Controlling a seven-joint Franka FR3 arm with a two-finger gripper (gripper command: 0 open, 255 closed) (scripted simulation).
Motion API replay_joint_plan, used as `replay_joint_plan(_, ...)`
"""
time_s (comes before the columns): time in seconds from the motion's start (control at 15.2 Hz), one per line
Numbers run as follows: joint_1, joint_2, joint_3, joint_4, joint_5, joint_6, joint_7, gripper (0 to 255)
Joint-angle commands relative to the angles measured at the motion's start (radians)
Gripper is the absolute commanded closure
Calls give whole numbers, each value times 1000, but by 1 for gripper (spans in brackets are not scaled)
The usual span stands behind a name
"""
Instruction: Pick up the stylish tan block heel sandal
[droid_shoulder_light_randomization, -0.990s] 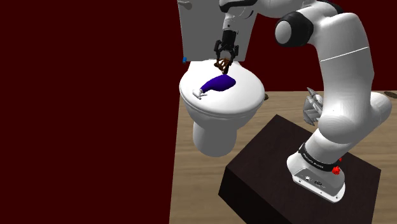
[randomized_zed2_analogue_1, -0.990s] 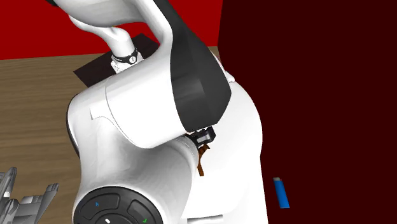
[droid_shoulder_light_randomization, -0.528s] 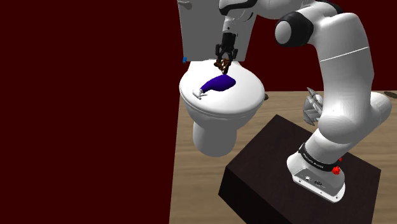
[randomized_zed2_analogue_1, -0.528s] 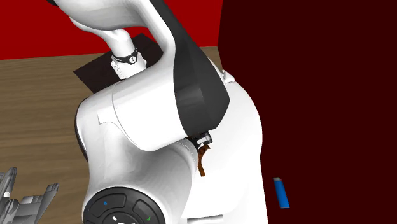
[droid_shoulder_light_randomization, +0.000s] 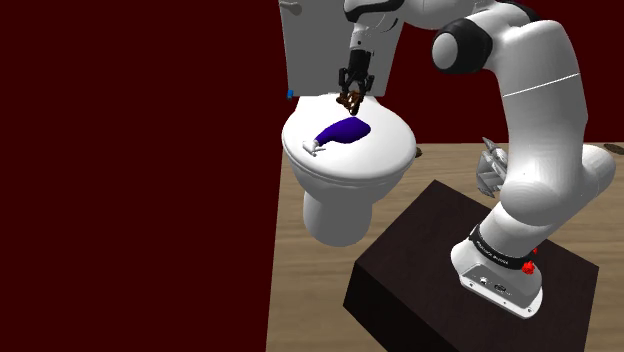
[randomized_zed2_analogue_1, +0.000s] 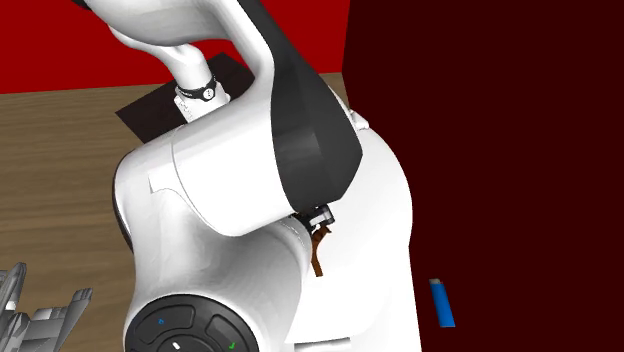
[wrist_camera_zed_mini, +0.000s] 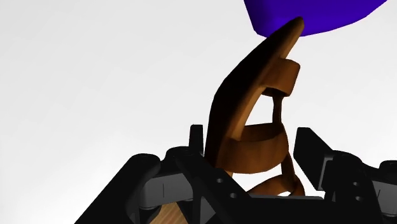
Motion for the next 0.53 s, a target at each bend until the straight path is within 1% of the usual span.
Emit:
replay_joint_plan(0.0, -2, -4, 0, 15, 0, -19, 6, 255)
replay_joint_plan(0.46, -16, -2, 4, 113, 5, -107, 39, 255)
